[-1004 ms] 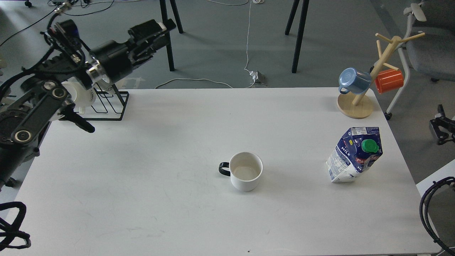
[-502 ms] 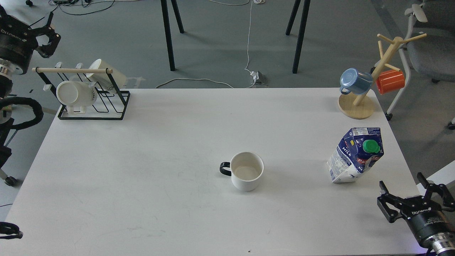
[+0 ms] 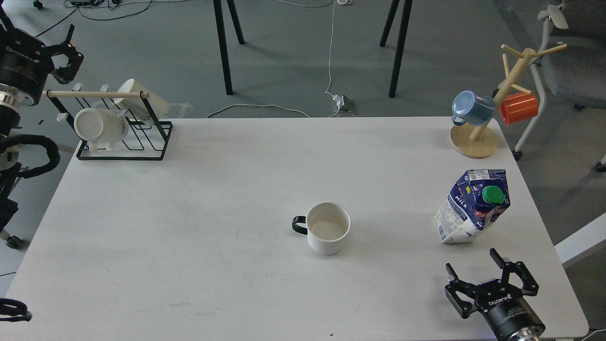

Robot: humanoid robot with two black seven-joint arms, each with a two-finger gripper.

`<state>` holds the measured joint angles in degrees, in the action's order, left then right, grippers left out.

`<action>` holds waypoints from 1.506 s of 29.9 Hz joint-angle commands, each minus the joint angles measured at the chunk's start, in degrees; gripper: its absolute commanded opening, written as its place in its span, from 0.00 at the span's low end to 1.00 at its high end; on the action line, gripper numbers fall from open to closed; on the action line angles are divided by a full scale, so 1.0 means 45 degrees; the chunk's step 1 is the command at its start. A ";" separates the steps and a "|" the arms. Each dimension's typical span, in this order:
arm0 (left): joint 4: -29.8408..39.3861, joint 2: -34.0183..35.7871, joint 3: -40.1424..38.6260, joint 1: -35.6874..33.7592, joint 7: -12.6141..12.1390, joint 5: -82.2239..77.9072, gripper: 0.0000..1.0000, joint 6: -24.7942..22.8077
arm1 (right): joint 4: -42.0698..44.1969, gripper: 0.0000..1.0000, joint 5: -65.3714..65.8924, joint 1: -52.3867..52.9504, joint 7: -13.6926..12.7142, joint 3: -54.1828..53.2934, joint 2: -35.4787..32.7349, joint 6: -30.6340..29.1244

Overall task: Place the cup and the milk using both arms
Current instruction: 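Move the right gripper up to the milk carton and grasp it, then slide the milk carton with the right gripper beside the white mug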

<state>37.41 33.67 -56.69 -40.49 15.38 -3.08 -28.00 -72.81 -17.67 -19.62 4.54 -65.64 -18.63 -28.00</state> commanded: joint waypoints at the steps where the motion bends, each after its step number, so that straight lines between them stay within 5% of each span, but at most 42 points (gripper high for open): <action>1: -0.0013 -0.0002 0.0000 0.0014 0.0001 0.0002 0.99 0.0001 | 0.0067 0.99 0.0002 0.0277 0.0006 -0.0391 0.0096 0.0000; 18: -0.0013 0.0135 0.0020 0.0053 0.0001 -0.0057 0.99 0.0001 | 0.0067 0.97 0.0001 0.1449 0.0006 -0.1233 0.0116 0.0000; 22: -0.0052 0.0116 0.0020 0.0053 0.0098 -0.0115 0.99 0.0012 | 0.0106 0.89 0.0001 0.1899 0.0006 -0.1213 0.0116 0.0000; 30: -0.0286 0.0116 0.0039 0.0053 0.0138 -0.0135 0.99 0.0285 | 0.0048 0.43 0.0001 0.1899 0.0006 -0.1252 0.0233 0.0000; 34: -0.0559 0.0057 0.0039 0.0053 0.0138 -0.0135 0.99 0.0461 | -0.0205 0.35 -0.0018 0.1822 0.0006 -0.1175 0.0272 0.0000; 45: -0.0716 -0.0021 0.0078 0.0053 0.0118 -0.0135 0.99 0.0500 | -0.1437 0.35 0.0118 0.1918 -0.0052 0.0210 0.1207 0.0000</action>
<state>34.20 33.58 -56.51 -40.21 16.00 -3.69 -25.86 -79.35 -17.61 -11.93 4.44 -67.19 -15.26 -28.00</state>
